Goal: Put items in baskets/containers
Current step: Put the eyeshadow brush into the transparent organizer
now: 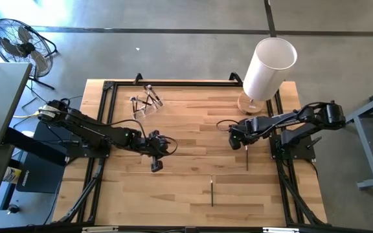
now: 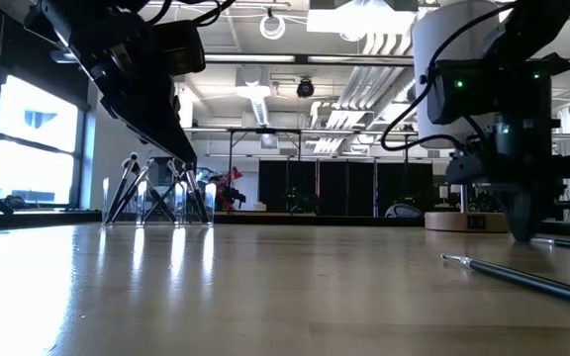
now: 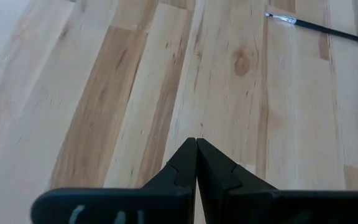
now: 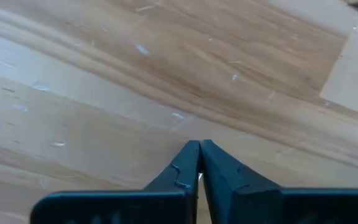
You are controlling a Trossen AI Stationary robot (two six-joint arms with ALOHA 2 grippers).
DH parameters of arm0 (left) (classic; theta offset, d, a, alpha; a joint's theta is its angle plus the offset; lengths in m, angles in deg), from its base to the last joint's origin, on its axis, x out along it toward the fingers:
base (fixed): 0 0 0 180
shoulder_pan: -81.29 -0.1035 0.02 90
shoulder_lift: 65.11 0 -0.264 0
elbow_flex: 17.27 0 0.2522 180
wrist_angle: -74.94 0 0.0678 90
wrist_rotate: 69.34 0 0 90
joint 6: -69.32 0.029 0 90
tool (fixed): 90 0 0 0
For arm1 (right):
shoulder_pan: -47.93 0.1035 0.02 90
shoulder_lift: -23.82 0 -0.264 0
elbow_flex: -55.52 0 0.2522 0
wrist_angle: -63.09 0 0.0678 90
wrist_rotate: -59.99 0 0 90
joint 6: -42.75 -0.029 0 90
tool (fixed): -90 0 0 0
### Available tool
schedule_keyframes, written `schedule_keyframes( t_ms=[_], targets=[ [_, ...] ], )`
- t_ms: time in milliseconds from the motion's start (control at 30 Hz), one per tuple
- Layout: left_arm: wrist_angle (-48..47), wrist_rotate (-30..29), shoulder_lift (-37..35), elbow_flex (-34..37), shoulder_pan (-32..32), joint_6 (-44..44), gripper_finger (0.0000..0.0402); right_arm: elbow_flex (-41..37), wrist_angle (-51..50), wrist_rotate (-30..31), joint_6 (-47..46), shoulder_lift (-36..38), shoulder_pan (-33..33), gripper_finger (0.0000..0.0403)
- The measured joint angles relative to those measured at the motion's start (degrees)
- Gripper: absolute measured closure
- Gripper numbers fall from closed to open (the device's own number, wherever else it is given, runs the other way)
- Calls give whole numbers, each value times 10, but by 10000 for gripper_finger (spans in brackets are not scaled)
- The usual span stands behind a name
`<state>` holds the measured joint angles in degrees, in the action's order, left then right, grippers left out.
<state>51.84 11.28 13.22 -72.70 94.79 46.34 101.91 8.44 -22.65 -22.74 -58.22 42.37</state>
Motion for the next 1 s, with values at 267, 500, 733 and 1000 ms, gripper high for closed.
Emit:
schedule_keyframes(
  t_ms=[267, 500, 733, 1000],
  targets=[
    [-51, -36, -74, -23, 0, -9, 400, 42, 7, 17, -3, -8, 25, 399],
    [-102, -76, -240, -23, 0, 94, 401, 100, 144, 91, 40, -7, 61, 402],
    [-197, -112, -396, 4, 0, 106, 401, 204, 345, 199, 250, -29, 62, 402],
    [-210, -127, -529, 71, 0, 63, 401, 422, 507, 176, 667, -170, 18, 403]
  ],
)
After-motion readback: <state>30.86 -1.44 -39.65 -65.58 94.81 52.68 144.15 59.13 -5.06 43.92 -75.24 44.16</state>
